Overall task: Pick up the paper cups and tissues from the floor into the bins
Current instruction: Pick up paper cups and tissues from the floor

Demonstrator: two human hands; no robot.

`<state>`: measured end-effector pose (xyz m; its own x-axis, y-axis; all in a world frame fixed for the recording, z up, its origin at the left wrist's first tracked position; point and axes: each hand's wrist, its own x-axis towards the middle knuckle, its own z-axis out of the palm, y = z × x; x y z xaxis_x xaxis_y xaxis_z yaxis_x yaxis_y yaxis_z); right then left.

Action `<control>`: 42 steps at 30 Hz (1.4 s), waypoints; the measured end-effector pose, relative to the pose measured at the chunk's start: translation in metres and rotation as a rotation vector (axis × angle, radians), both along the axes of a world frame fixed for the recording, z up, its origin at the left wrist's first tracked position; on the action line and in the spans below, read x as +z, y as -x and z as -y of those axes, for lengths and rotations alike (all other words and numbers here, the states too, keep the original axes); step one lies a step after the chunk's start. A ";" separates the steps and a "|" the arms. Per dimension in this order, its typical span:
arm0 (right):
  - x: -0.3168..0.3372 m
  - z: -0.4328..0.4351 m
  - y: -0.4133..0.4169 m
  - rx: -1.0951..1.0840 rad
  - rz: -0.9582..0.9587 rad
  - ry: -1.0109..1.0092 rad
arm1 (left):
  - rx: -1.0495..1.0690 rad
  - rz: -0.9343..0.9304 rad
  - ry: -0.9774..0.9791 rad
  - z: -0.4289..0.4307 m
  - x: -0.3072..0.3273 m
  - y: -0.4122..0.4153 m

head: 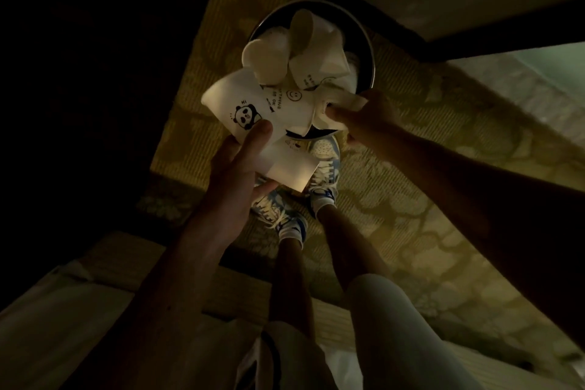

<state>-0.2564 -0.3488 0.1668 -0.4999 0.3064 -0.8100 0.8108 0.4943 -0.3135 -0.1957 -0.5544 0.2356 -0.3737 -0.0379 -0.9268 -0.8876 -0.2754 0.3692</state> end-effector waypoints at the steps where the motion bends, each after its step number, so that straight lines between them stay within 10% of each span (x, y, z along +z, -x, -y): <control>1: -0.004 0.001 0.001 0.019 -0.001 0.008 | 0.004 0.001 0.002 -0.001 -0.002 0.002; 14: 0.029 -0.023 -0.016 0.189 -0.134 0.015 | 0.098 0.053 -0.077 -0.005 0.010 0.020; 20: 0.074 -0.001 -0.018 0.091 -0.026 0.519 | 0.102 0.018 -0.177 -0.024 0.020 0.028; 32: 0.051 -0.074 -0.014 -0.087 -0.326 0.021 | -0.002 0.014 0.028 -0.037 0.012 0.044; 42: -0.007 -0.036 0.002 -0.093 -0.438 0.005 | -0.203 -0.003 0.208 -0.024 0.001 0.036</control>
<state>-0.2584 -0.3129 0.1602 -0.7667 0.3628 -0.5297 0.6420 0.4234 -0.6392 -0.2322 -0.5300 0.2368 -0.3961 -0.1513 -0.9057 -0.9155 -0.0108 0.4022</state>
